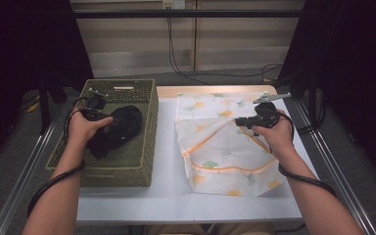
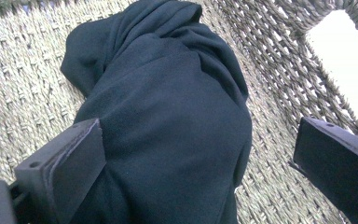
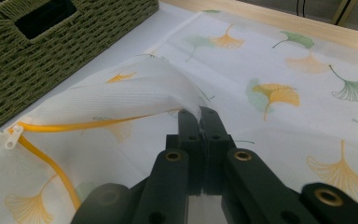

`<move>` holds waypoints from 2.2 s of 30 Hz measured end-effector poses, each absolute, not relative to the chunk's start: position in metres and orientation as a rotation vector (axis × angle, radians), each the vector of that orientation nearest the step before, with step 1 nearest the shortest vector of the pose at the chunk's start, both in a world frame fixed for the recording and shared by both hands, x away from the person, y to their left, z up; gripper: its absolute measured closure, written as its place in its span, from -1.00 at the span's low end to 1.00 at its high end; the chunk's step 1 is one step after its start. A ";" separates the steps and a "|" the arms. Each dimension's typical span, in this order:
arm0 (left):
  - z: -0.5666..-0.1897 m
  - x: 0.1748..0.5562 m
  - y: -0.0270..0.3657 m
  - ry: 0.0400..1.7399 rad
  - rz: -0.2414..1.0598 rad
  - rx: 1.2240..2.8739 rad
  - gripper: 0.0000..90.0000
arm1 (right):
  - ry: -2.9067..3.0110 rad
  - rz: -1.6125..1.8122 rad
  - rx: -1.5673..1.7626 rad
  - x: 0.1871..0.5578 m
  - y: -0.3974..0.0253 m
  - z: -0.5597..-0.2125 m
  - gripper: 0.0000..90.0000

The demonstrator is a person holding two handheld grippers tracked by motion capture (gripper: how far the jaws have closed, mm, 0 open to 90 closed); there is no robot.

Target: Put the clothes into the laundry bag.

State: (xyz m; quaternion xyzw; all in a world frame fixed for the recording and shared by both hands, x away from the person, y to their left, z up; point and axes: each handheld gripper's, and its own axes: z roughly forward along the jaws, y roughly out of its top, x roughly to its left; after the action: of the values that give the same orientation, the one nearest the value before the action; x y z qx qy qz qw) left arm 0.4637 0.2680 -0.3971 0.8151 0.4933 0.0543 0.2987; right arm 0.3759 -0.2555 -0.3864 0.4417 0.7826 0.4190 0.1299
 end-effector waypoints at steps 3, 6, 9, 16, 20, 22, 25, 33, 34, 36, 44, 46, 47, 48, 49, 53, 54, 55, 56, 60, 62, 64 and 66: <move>-0.398 0.465 0.269 1.321 0.140 2.166 -0.97 | 2.276 1.216 1.283 0.376 -0.256 -0.387 1.00; -0.400 0.465 0.270 1.325 0.139 2.169 -0.99 | 2.275 1.218 1.282 0.376 -0.256 -0.387 1.00; -0.401 0.465 0.268 1.326 0.131 2.168 -1.00 | 2.277 1.216 1.277 0.376 -0.256 -0.387 1.00; -0.402 0.468 0.270 1.353 0.132 2.172 -1.00 | 2.281 1.213 1.289 0.376 -0.255 -0.389 1.00; -0.408 0.469 0.270 1.378 0.135 2.156 -1.00 | 2.285 1.212 1.292 0.376 -0.255 -0.389 1.00; -0.412 0.470 0.270 1.379 0.143 2.169 -1.00 | 2.288 1.214 1.288 0.376 -0.255 -0.389 1.00; -0.419 0.471 0.269 1.376 0.133 2.196 -1.00 | 2.291 1.211 1.283 0.377 -0.255 -0.391 1.00; -0.429 0.471 0.266 1.402 0.169 2.194 -1.00 | 2.295 1.207 1.285 0.377 -0.255 -0.393 1.00; -0.430 0.471 0.266 1.411 0.162 2.193 -0.99 | 2.295 1.204 1.287 0.377 -0.255 -0.393 1.00; -0.434 0.472 0.267 1.406 0.153 2.209 -0.98 | 2.295 1.201 1.289 0.377 -0.256 -0.393 1.00; -0.439 0.467 0.263 1.395 0.155 2.270 -0.49 | 2.295 1.203 1.288 0.377 -0.256 -0.393 1.00; -0.437 0.465 0.265 1.399 0.156 2.268 -0.16 | 2.298 1.200 1.286 0.377 -0.257 -0.394 1.00; -0.437 0.464 0.265 1.409 0.158 2.258 -0.16 | 2.298 1.200 1.286 0.377 -0.257 -0.394 1.00; -0.436 0.463 0.265 1.408 0.153 2.273 -0.08 | 2.296 1.199 1.292 0.376 -0.256 -0.394 1.00; -0.434 0.462 0.264 1.420 0.138 2.274 -0.02 | 2.298 1.200 1.293 0.376 -0.256 -0.394 1.00; -0.429 0.455 0.255 1.455 0.056 2.289 0.05 | 2.300 1.199 1.290 0.376 -0.257 -0.396 1.00; -0.428 0.453 0.252 1.459 0.027 2.284 0.05 | 2.298 1.195 1.300 0.375 -0.258 -0.396 1.00; -0.429 0.451 0.250 1.468 0.030 2.265 0.05 | 2.298 1.195 1.300 0.375 -0.258 -0.396 1.00; -0.428 0.450 0.249 1.447 0.031 2.288 0.02 | 2.300 1.197 1.299 0.375 -0.259 -0.396 1.00; -0.427 0.450 0.253 1.421 0.018 2.241 -0.37 | 2.299 1.196 1.304 0.375 -0.259 -0.397 1.00; -0.425 0.451 0.254 1.426 0.037 2.209 -0.53 | 2.297 1.196 1.298 0.375 -0.258 -0.397 1.00; -0.421 0.452 0.257 1.401 0.053 2.213 -0.72 | 2.296 1.202 1.293 0.375 -0.257 -0.395 1.00; -0.419 0.452 0.258 1.389 0.100 2.219 -0.77 | 2.295 1.201 1.294 0.375 -0.257 -0.395 1.00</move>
State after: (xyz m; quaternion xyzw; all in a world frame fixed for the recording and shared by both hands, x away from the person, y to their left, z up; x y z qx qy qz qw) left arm 0.4522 0.2577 -0.4185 0.8184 0.5121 0.0368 0.2579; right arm 0.3752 -0.2574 -0.3950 0.4434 0.7866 0.4118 0.1227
